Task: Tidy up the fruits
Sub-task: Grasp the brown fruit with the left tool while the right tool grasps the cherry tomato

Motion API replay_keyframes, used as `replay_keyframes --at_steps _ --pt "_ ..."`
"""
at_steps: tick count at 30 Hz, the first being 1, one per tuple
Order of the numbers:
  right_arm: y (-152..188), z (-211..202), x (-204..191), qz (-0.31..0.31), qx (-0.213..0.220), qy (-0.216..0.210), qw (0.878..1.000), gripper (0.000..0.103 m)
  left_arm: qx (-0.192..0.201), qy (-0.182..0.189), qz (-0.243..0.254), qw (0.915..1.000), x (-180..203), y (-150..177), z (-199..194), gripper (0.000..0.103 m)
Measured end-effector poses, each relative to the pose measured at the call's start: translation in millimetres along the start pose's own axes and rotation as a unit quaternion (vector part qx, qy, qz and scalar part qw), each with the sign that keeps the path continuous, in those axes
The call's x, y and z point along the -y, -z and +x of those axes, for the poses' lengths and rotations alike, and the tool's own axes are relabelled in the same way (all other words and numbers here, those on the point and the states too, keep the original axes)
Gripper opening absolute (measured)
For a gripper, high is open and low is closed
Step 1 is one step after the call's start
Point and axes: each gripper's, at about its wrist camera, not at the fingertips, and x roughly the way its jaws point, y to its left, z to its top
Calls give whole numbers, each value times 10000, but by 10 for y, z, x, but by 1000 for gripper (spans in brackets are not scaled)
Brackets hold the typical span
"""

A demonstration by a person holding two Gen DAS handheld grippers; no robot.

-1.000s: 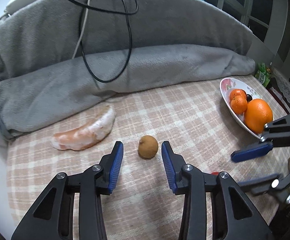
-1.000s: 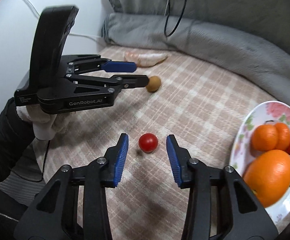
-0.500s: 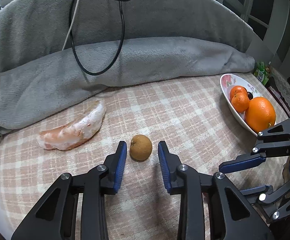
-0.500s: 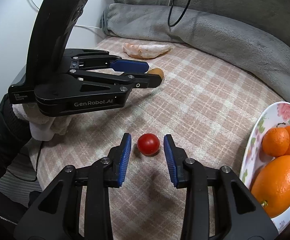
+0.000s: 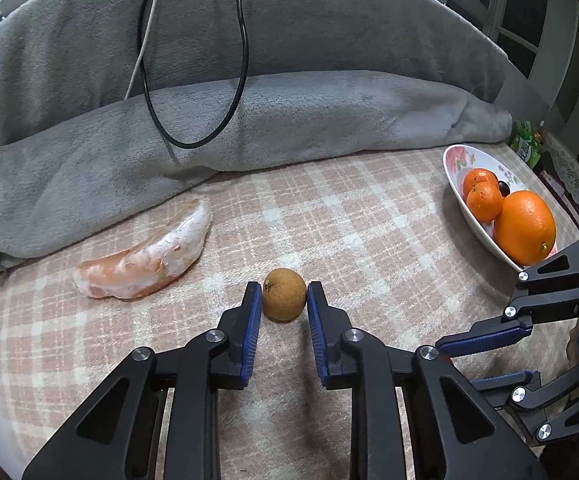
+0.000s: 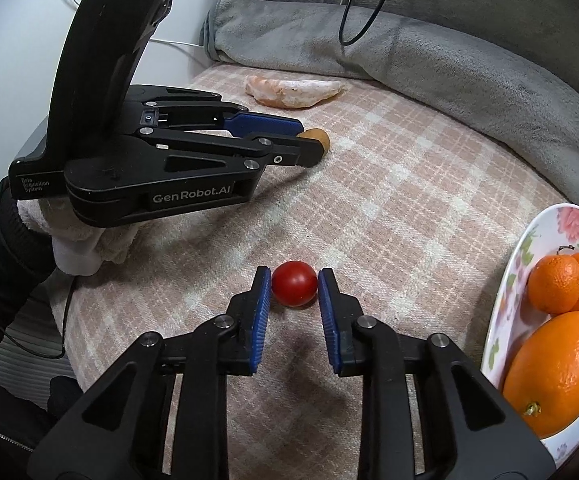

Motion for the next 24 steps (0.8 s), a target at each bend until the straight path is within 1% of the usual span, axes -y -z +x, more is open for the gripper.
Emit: replay_keyframes --at_steps 4,14,24 --pt "-6 -11 21 72 43 -29 10000 25 27 5 -36 10000 -6 -2 -18 22" --pt "12 -255 82 212 317 -56 9993 25 209 22 -58 9998 9 -16 -190 21" --pt "91 -562 241 413 618 33 9972 25 446 115 51 9989 238 -114 -373 21"
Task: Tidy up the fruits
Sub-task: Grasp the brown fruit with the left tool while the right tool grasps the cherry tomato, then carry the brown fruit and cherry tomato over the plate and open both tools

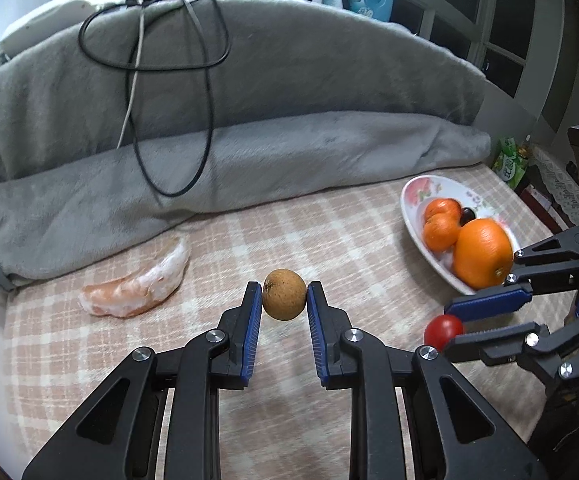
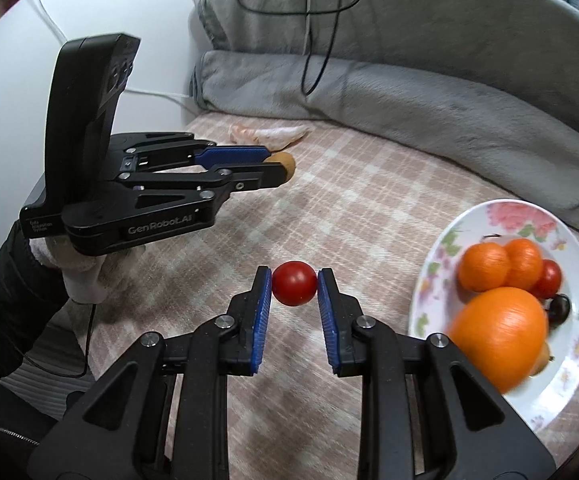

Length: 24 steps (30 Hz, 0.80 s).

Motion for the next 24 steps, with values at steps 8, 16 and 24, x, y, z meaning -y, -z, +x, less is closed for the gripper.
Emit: replay_keyframes --at_steps 8,16,24 --pt "81 -312 237 245 271 146 9992 25 107 138 116 9998 258 -134 -7 21" --pt "200 -593 527 530 454 347 9970 25 161 298 223 9992 516 -243 28 22" --pt "333 -817 797 783 599 535 9937 25 221 448 354 9981 759 -371 63 22"
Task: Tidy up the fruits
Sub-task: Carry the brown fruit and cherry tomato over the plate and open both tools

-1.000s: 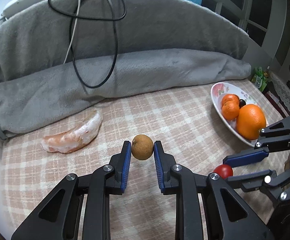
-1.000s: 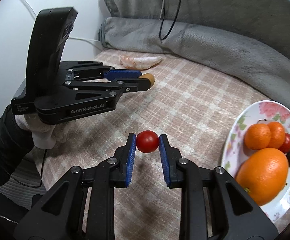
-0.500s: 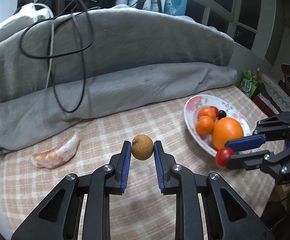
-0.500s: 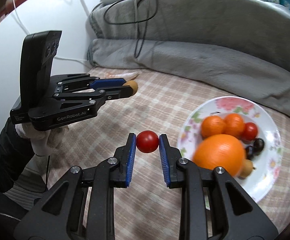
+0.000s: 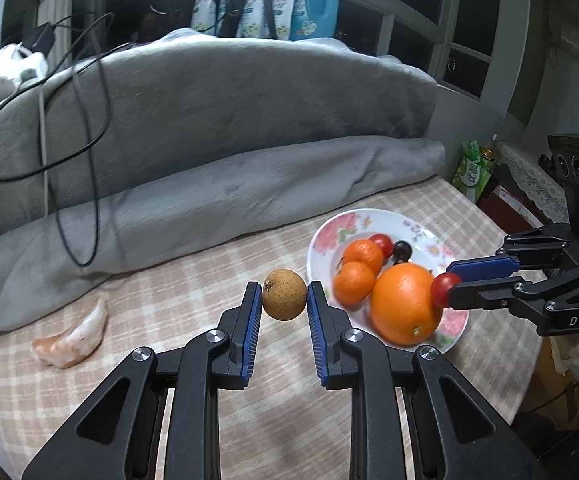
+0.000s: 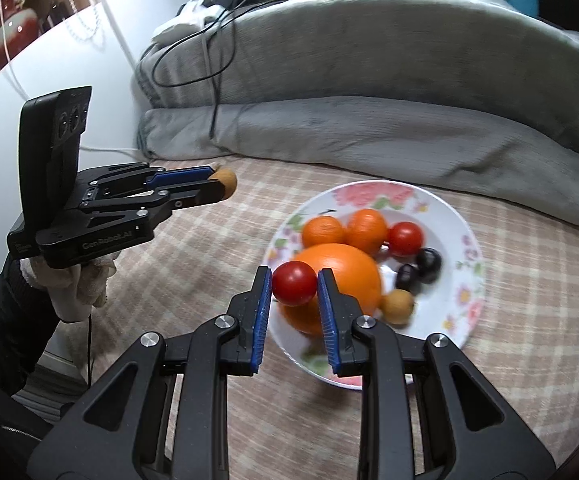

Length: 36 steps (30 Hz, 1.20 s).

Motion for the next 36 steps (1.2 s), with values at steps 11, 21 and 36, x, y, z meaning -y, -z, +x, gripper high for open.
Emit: replay_keyframes --at_steps 11,21,36 --pt "142 -161 371 266 35 118 9996 25 -8 222 213 9995 340 -217 199 21" --pt "253 -183 523 376 24 55 9993 25 -80 369 406 9985 630 -379 396 21" --pt "305 -128 574 348 -21 -22 9994 25 -260 489 639 9964 925 -436 558 21"
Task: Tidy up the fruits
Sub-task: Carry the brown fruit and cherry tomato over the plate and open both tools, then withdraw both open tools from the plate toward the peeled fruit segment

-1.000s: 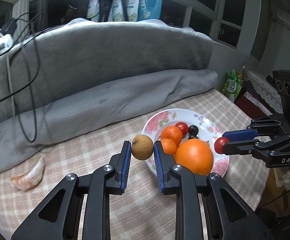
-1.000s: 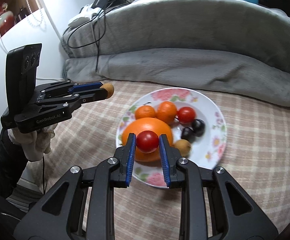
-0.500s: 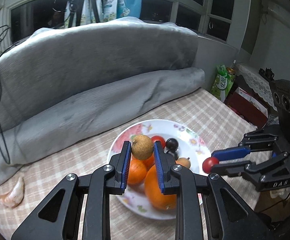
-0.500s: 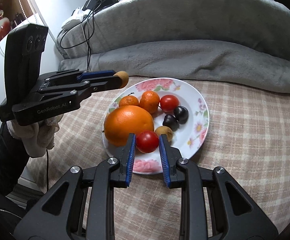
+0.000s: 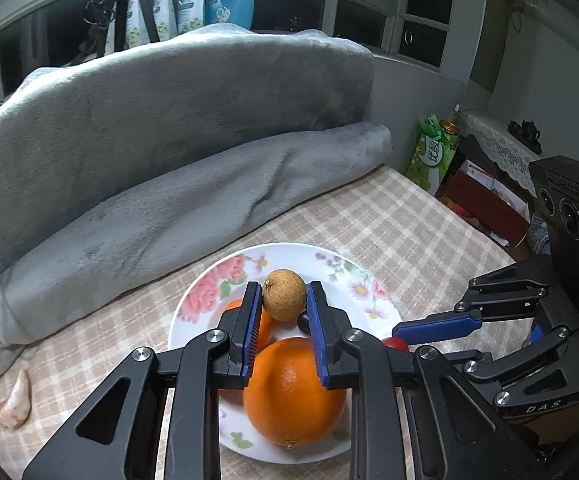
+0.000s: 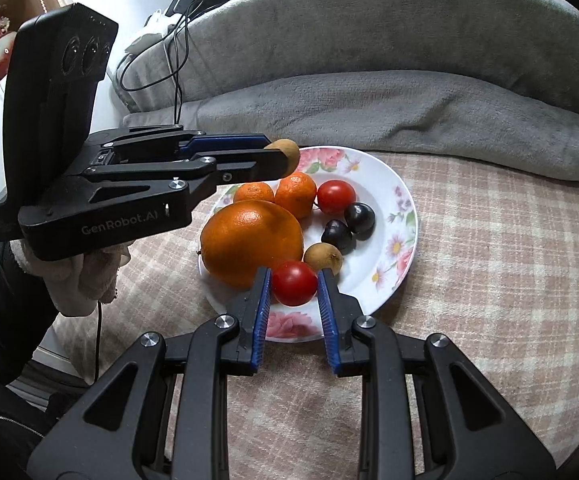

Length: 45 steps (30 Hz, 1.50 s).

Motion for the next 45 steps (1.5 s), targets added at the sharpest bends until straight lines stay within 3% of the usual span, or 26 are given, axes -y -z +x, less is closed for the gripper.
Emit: replay_keyframes --at_steps 27,32,34,36,42,45 --pt "-49 34 -10 -92 -30 101 9999 25 42 82 -143 9999 -24 -7 -12 22" --pt "-58 36 -16 -107 -26 109 9999 26 64 52 -178 9998 -51 7 -51 30" --pt "-62 26 -25 -117 -3 109 9999 34 79 32 -194 9998 -62 10 -69 30" --pt "-66 9 -38 -151 37 127 9998 59 82 7 -198 9998 -72 10 -87 36" --pt "-72 -43 -99 -260 120 154 9995 62 159 -27 -248 9996 -95 1 -145 50" --pt "-78 -63 -118 -288 139 195 9993 76 188 -28 -254 9995 -99 1 -177 56"
